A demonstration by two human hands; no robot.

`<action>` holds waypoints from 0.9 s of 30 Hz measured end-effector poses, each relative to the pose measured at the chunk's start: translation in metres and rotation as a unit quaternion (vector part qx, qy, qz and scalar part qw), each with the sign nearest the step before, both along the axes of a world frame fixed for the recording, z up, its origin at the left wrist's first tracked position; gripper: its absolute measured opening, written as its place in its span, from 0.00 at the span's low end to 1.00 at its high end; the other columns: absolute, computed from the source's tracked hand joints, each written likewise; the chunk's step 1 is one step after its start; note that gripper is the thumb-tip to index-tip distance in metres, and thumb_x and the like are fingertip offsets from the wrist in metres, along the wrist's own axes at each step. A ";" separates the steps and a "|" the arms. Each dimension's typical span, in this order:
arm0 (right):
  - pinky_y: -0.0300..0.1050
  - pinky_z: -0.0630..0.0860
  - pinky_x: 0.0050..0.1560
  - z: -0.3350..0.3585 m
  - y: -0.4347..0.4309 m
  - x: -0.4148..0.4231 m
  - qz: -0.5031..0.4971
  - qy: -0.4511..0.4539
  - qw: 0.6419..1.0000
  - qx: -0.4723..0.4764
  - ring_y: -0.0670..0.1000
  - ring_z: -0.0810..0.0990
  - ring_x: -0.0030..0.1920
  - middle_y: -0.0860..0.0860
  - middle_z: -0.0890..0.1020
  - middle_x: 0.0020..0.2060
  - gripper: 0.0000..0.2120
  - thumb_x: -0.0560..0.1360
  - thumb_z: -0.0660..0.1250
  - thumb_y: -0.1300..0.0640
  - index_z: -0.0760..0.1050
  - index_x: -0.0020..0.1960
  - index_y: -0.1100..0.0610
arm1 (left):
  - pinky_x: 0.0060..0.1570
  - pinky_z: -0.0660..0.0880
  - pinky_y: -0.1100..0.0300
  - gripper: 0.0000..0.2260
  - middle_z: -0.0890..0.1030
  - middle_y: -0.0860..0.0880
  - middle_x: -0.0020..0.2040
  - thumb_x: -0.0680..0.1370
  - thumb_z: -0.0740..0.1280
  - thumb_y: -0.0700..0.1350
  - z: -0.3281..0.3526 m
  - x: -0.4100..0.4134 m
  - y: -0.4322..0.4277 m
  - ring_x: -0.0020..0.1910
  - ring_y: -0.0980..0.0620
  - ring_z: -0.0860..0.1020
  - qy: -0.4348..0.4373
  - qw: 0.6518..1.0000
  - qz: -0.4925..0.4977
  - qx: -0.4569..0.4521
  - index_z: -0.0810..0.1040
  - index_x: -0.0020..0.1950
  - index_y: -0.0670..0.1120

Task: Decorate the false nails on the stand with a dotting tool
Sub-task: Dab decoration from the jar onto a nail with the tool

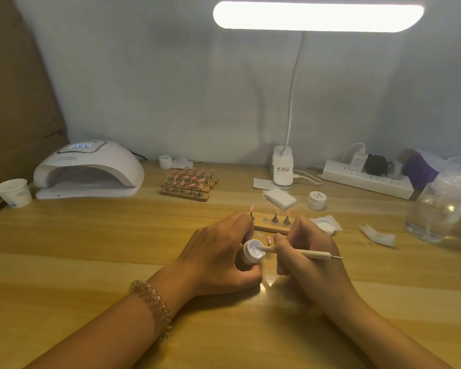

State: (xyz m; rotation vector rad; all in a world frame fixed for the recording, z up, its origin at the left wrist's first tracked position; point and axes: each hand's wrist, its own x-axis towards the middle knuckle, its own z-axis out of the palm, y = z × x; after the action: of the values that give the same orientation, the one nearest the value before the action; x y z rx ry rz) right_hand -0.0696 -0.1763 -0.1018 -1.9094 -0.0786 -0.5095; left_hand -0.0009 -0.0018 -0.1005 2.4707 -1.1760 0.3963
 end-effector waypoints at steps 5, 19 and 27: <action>0.54 0.76 0.32 0.000 0.000 0.000 -0.004 -0.007 1.000 0.007 0.48 0.78 0.25 0.57 0.79 0.25 0.12 0.76 0.68 0.63 0.69 0.38 0.65 | 0.29 0.58 0.68 0.16 0.69 0.57 0.40 0.69 0.66 0.61 0.000 0.000 0.000 0.33 0.59 0.68 -0.001 1.000 0.003 0.003 0.65 0.48 0.55; 0.54 0.77 0.33 -0.001 -0.001 0.000 -0.011 -0.022 0.999 -0.022 0.48 0.79 0.26 0.54 0.80 0.25 0.11 0.76 0.69 0.63 0.70 0.38 0.63 | 0.31 0.60 0.69 0.17 0.71 0.57 0.41 0.68 0.65 0.62 0.000 0.000 0.000 0.35 0.56 0.69 -0.003 1.000 0.001 -0.012 0.67 0.49 0.54; 0.40 0.75 0.33 0.002 -0.002 -0.006 -0.044 -0.079 0.993 0.079 0.44 0.76 0.26 0.56 0.80 0.27 0.11 0.77 0.65 0.57 0.68 0.38 0.58 | 0.32 0.59 0.70 0.16 0.71 0.58 0.41 0.68 0.63 0.62 -0.006 0.007 0.000 0.36 0.58 0.69 -0.009 0.995 0.085 -0.047 0.65 0.49 0.55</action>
State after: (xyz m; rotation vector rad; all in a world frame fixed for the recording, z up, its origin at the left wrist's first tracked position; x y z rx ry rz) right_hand -0.0754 -0.1783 -0.0999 -1.7219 -0.0550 -0.7055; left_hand 0.0065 -0.0022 -0.1066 2.4980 -0.9337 0.5093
